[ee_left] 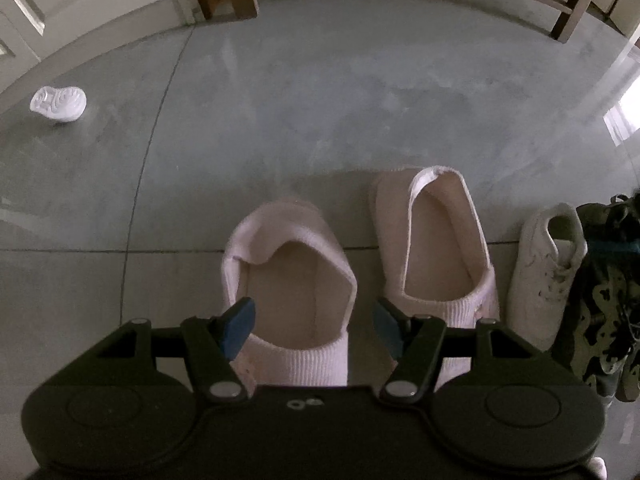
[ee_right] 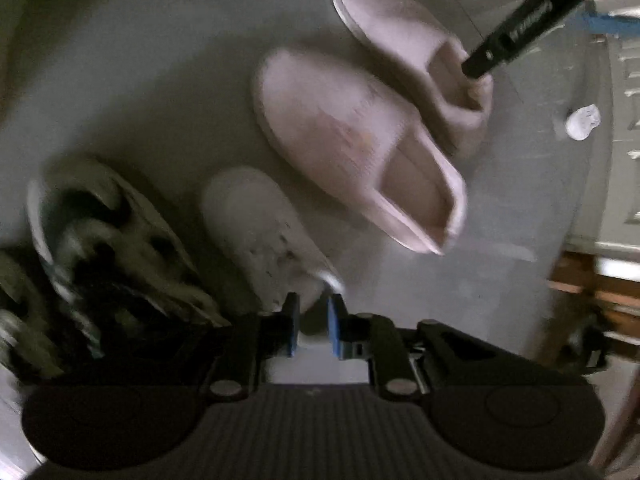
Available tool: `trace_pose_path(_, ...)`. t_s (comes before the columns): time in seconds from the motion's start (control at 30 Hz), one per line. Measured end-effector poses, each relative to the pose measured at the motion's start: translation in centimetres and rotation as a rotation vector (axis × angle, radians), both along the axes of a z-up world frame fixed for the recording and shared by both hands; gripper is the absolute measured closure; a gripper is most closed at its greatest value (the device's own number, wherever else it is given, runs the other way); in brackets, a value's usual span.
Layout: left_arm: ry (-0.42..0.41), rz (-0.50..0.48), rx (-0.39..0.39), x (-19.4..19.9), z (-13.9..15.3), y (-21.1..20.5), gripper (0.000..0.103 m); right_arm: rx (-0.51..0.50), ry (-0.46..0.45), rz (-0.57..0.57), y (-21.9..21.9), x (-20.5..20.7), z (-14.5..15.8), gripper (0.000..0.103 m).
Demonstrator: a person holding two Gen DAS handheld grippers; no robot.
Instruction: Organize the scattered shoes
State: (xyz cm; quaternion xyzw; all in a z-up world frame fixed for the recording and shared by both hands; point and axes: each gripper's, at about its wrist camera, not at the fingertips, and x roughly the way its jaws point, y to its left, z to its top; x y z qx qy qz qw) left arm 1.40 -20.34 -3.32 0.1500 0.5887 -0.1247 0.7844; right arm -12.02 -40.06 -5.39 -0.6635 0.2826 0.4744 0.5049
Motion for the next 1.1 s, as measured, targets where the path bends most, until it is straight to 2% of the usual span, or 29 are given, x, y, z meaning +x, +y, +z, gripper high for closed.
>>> trace_pose_path(0.03,0.001,0.007,-0.004,0.1,0.0,0.3,0.038,0.008,-0.002,-0.041,0.1,0.5,0.2,0.076)
trace_pose_path(0.07,0.002,0.013,-0.007,0.3,0.1,0.5,0.038,0.022,-0.003,-0.070,0.1,0.7,0.4,0.058)
trace_pose_path(0.1,0.003,0.020,-0.011,0.4,0.1,0.8,0.038,0.074,-0.011,-0.120,0.0,0.9,1.0,0.050)
trace_pose_path(0.13,0.005,0.026,-0.015,0.5,0.1,1.1,0.038,0.169,-0.026,-0.194,-0.1,1.1,2.1,0.037)
trace_pose_path(0.17,0.006,0.033,-0.019,0.7,0.2,1.4,0.038,0.243,-0.034,-0.257,-0.1,1.3,3.0,0.028)
trace_pose_path(0.2,0.007,0.039,-0.022,0.8,0.2,1.6,0.038,0.293,-0.033,-0.306,-0.1,1.3,3.5,0.025)
trace_pose_path(0.3,0.012,0.079,-0.037,1.6,0.4,2.8,0.038,0.585,0.059,-0.593,0.3,2.2,6.3,0.022)
trace_pose_path(0.33,0.012,0.097,-0.042,2.1,0.5,3.3,0.038,0.656,0.103,-0.652,0.4,2.3,6.7,0.020)
trace_pose_path(0.37,0.008,0.123,-0.047,2.8,0.7,4.1,0.038,0.769,0.178,-0.742,0.6,2.6,7.3,0.018)
trace_pose_path(0.43,-0.011,0.177,-0.052,4.7,1.0,5.8,0.038,0.877,0.260,-0.825,1.6,3.0,7.7,0.018)
trace_pose_path(0.6,-0.140,0.283,-0.031,10.4,1.9,11.3,0.038,0.971,0.344,-0.876,5.0,3.9,8.1,0.018)
trace_pose_path(0.67,-0.180,0.360,-0.051,13.3,1.9,15.0,0.038,0.996,0.354,-0.898,5.6,4.2,8.1,0.018)
trace_pose_path(0.8,-0.157,0.498,-0.103,17.4,1.4,20.5,0.038,1.020,0.344,-0.996,7.6,5.9,8.5,0.017)
trace_pose_path(0.87,-0.144,0.534,-0.138,18.9,1.2,22.1,0.038,1.030,0.343,-1.038,8.3,6.4,8.6,0.017)
trace_pose_path(0.9,-0.119,0.572,-0.190,21.5,0.8,24.3,0.038,1.033,0.345,-1.063,8.7,6.6,8.7,0.018)
trace_pose_path(1.0,-0.110,0.665,-0.194,24.7,0.5,27.6,0.038,1.026,0.342,-1.126,9.9,7.1,9.2,0.018)
trace_pose_path(1.1,-0.147,0.748,-0.193,26.9,0.7,30.1,0.038,0.998,0.318,-1.172,11.1,8.0,9.8,0.018)
